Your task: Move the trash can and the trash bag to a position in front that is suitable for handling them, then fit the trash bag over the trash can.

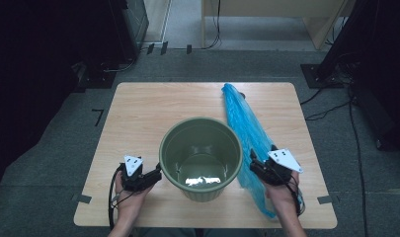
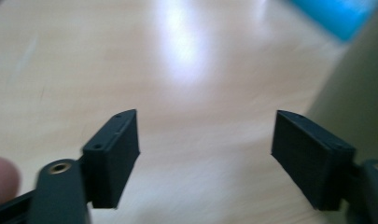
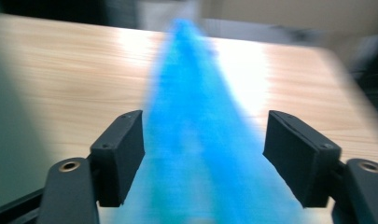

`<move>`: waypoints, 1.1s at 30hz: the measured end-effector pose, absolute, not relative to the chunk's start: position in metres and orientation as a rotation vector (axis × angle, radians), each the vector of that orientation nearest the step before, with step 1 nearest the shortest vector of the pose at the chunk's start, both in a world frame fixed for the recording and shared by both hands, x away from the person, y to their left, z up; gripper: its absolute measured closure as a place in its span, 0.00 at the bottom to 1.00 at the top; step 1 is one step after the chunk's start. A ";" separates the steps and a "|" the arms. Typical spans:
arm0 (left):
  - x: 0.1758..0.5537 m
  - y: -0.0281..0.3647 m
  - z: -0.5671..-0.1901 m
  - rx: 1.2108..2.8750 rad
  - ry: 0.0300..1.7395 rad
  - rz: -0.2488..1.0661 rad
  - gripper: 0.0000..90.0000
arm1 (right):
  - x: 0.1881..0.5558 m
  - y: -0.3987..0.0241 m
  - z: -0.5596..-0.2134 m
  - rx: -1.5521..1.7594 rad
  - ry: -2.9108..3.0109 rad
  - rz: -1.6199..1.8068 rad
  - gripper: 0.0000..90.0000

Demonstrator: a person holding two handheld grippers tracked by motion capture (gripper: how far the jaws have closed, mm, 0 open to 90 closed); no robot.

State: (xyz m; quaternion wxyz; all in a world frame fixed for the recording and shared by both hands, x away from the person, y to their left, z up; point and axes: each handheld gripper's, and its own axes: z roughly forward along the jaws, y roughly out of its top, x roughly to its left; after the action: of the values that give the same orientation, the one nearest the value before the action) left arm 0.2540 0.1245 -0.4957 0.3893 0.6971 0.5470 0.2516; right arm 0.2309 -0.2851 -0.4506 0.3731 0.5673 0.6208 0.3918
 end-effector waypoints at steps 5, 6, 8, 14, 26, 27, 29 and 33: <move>0.262 0.138 -0.511 1.850 1.420 0.606 0.13 | 0.246 -0.308 -0.459 1.573 1.603 0.954 0.19; 0.263 0.139 -0.512 1.861 1.421 0.607 0.13 | 0.249 -0.309 -0.461 1.597 1.622 0.963 0.16; 0.263 0.139 -0.516 1.894 1.429 0.605 0.12 | 0.255 -0.309 -0.467 1.624 1.646 0.966 0.14; 0.266 0.135 -0.519 1.934 1.435 0.605 0.11 | 0.270 -0.300 -0.493 1.676 1.764 0.817 0.09; 0.267 0.134 -0.519 1.962 1.412 0.607 0.11 | 0.268 -0.297 -0.520 1.743 1.837 0.756 0.09; 0.267 0.134 -0.519 1.963 1.411 0.607 0.11 | 0.268 -0.297 -0.520 1.741 1.839 0.760 0.09; 0.267 0.134 -0.519 1.966 1.410 0.607 0.11 | 0.267 -0.297 -0.520 1.741 1.833 0.763 0.09; 0.267 0.134 -0.519 1.968 1.407 0.607 0.11 | 0.264 -0.299 -0.508 1.766 1.766 0.729 0.09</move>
State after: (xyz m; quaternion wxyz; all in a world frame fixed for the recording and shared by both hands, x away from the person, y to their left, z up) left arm 0.2669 0.1339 -0.5186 0.3183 0.7480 0.5348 0.2307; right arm 0.2644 -0.2994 -0.5078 0.2669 0.6542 0.6541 0.2701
